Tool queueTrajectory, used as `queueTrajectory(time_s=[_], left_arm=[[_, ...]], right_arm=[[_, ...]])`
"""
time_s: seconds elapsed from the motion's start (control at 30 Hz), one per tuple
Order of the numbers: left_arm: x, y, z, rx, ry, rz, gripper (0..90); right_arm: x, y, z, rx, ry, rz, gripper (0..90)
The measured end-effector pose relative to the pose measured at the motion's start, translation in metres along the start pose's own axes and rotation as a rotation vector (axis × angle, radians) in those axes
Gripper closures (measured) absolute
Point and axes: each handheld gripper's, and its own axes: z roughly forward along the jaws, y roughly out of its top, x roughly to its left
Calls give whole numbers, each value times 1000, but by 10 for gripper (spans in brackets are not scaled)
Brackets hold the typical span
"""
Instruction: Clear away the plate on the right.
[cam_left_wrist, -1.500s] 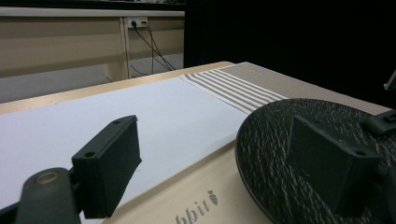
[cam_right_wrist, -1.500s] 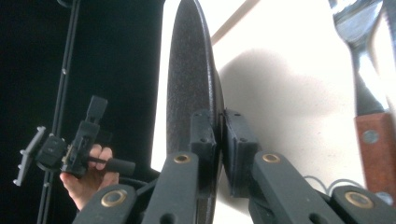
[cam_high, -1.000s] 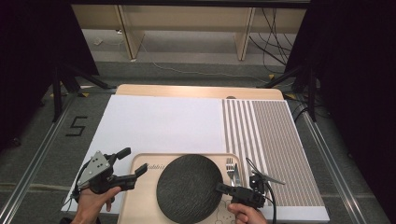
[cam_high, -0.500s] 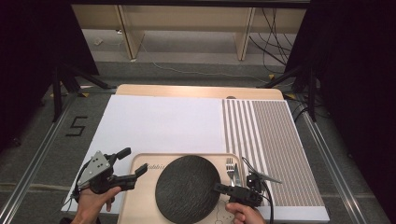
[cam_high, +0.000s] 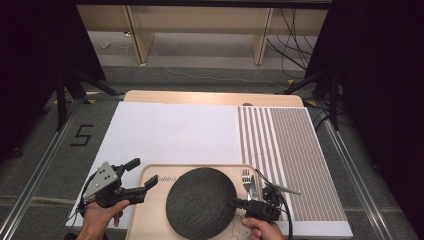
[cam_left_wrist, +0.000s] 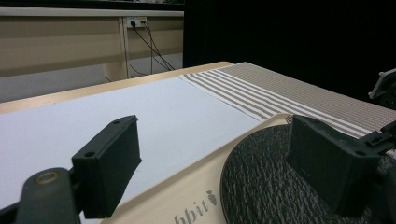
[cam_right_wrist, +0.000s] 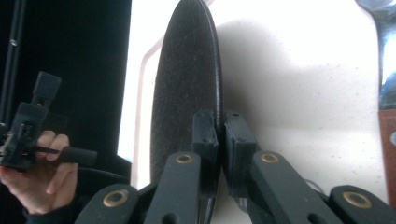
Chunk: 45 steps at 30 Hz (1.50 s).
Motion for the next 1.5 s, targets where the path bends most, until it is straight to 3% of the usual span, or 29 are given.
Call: queueTrajectory(time_s=[0.13, 0.23, 0.27, 0.43, 0.6, 0.63, 0.7, 0.93, 0.97, 1.13, 1.17, 1.37, 1.43, 1.5], left_arm=[[0, 0, 0, 2, 0, 3, 166], [0, 0, 0, 2, 1, 0, 166], [0, 0, 0, 2, 1, 0, 166], [0, 0, -1, 7, 4, 3, 166], [0, 0, 0, 2, 0, 1, 166], [0, 0, 0, 3, -1, 4, 166], [0, 0, 0, 4, -2, 5, 166], [0, 0, -1, 16, 3, 7, 166], [0, 0, 0, 17, 2, 8, 166], [0, 0, -1, 19, 2, 8, 166], [0, 0, 0, 19, 2, 7, 166], [-1, 0, 0, 17, 3, 7, 166], [-1, 0, 0, 19, 3, 8, 166], [-1, 0, 0, 18, 2, 9, 166]], right_arm=[[4, 0, -1, 17, -32, -34, 841], [9, -1, -1, 29, -74, -92, 818], [8, 0, 0, 12, -82, -134, 812], [12, -2, 2, 27, -141, -200, 747], [13, -2, 4, 55, -173, -250, 654], [14, -3, 4, 64, -168, -232, 627], [14, -2, 6, 80, -179, -273, 553], [24, -7, 12, 173, -277, -314, 436], [22, -7, 13, 154, -286, -378, 427], [27, -10, 14, 145, -347, -472, 412], [27, -9, 13, 152, -363, -514, 406], [34, -10, 10, 109, -446, -620, 361], [36, -11, 10, 104, -453, -634, 351], [36, -11, 9, 89, -458, -678, 346]])
